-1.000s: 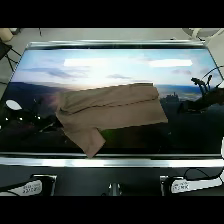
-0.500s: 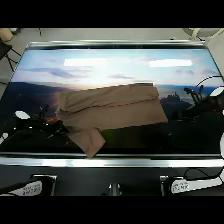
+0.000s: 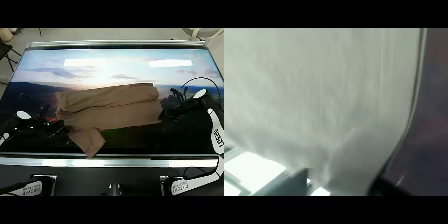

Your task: Fold the shirts.

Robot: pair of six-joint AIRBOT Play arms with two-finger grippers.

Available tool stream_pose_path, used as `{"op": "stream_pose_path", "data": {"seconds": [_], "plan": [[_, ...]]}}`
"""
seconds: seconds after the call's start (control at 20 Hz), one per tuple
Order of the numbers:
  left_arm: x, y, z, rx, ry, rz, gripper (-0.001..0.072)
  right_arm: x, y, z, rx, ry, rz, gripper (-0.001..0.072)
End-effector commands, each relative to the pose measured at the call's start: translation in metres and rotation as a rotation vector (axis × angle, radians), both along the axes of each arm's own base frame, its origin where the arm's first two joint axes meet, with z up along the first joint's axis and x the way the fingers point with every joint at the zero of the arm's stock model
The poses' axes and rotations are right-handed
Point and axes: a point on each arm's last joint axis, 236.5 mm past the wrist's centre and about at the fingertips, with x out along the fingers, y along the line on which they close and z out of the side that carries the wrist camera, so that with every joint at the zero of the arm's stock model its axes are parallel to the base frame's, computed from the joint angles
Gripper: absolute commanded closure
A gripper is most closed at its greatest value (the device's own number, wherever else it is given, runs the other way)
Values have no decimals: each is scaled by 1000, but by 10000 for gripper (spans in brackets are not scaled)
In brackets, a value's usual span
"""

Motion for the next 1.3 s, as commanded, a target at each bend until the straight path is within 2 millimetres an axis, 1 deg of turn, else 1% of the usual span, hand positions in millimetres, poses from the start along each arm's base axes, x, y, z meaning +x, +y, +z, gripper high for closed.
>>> {"op": "stream_pose_path", "data": {"seconds": [0.0, 0.05, 0.1, 0.15, 0.2, 0.25, 0.3, 0.35, 0.4, 0.45, 0.5, 0.55, 0.6, 0.65, 0.7, 0.75, 0.8, 0.85, 0.9, 0.95, 1.05, 1.15, 1.25], "plan": [[6, 1, 4, 4, -24, -9, 685, 7, 9, -8, -26, -12, 7, 687], [12, 3, 9, 12, -54, -20, 687, 9, 9, -5, -27, -25, 10, 688], [25, 6, 22, 28, -104, -25, 688, 14, 7, 5, -35, -59, 32, 689], [41, 10, 42, 47, -176, -28, 689, 21, 4, 20, -50, -108, 58, 690], [62, 15, 75, 74, -281, -31, 690, 31, 1, 46, -67, -181, 88, 690], [84, 20, 121, 105, -418, -34, 690, 44, -3, 79, -99, -269, 95, 691], [102, 24, 178, 141, -575, -35, 689, 59, -7, 127, -139, -399, 101, 691], [114, 27, 248, 178, -756, -21, 689, 72, -12, 184, -190, -549, 92, 691], [117, 30, 334, 220, -974, 9, 688, 81, -16, 260, -256, -746, 71, 690], [106, 31, 419, 253, -1182, 51, 687, 80, -19, 341, -323, -960, 43, 690], [78, 31, 510, 269, -1404, 118, 686, 61, -18, 431, -399, -1197, 12, 689], [41, 30, 583, 278, -1597, 169, 686, 29, -15, 504, -464, -1387, -15, 689], [-6, 26, 643, 287, -1772, 208, 686, -16, -11, 564, -534, -1544, -43, 689], [-47, 21, 680, 293, -1891, 225, 686, -57, -10, 601, -601, -1645, -65, 689], [-77, 16, 698, 296, -1959, 227, 686, -95, -10, 626, -661, -1715, -97, 689], [-100, 12, 706, 295, -1999, 230, 686, -126, -11, 639, -716, -1753, -121, 689], [-114, 9, 708, 284, -2010, 233, 686, -147, -12, 648, -756, -1781, -131, 689], [-122, 8, 707, 286, -2007, 232, 686, -165, -13, 655, -794, -1806, -143, 689], [-125, 8, 705, 292, -2002, 230, 686, -176, -13, 658, -814, -1817, -149, 689], [-127, 7, 704, 295, -1999, 225, 686, -182, -12, 657, -820, -1815, -147, 689], [-124, 7, 697, 317, -1973, 207, 686, -182, -11, 650, -816, -1786, -132, 689], [-114, 13, 680, 384, -1906, 185, 686, -181, -10, 641, -810, -1749, -116, 690], [-105, 20, 664, 412, -1827, 188, 686, -174, -11, 626, -799, -1687, -91, 690]]}}
